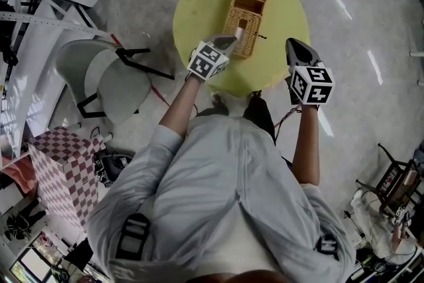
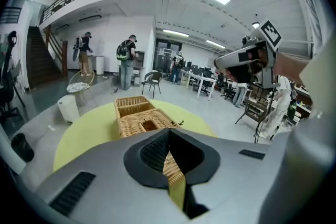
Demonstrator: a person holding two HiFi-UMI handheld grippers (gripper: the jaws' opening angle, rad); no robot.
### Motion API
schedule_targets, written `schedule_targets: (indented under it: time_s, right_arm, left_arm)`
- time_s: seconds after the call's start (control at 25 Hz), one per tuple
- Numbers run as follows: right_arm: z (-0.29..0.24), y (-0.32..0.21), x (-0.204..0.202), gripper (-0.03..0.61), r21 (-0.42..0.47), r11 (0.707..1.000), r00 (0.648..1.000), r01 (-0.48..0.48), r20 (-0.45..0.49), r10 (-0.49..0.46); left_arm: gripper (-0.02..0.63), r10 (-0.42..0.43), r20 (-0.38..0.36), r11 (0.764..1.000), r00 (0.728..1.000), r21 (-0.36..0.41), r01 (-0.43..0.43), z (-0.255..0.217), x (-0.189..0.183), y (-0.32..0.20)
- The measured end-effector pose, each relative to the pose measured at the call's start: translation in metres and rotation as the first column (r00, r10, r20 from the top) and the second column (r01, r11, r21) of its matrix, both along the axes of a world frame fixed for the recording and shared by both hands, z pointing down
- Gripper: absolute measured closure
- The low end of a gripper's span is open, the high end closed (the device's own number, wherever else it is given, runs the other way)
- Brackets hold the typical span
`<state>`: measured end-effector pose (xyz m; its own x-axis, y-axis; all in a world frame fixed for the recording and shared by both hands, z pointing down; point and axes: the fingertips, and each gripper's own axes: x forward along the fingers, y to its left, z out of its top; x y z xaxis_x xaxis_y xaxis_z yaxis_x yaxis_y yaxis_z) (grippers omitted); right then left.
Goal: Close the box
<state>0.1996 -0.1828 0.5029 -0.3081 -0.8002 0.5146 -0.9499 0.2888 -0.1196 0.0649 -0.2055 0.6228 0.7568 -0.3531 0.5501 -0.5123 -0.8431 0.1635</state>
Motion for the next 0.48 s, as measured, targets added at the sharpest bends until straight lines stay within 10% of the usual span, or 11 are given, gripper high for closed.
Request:
schedule_targets:
  time_s: [0.48]
  right_arm:
    - [-0.092,-0.063,0.002,0.555,0.174,0.977,0.989,0.121,-0.102,-0.104]
  left_arm:
    - [0.584,-0.235,-0.104,0.929,0.966,0.266,0.255,-0.151,-0.041,-0.081]
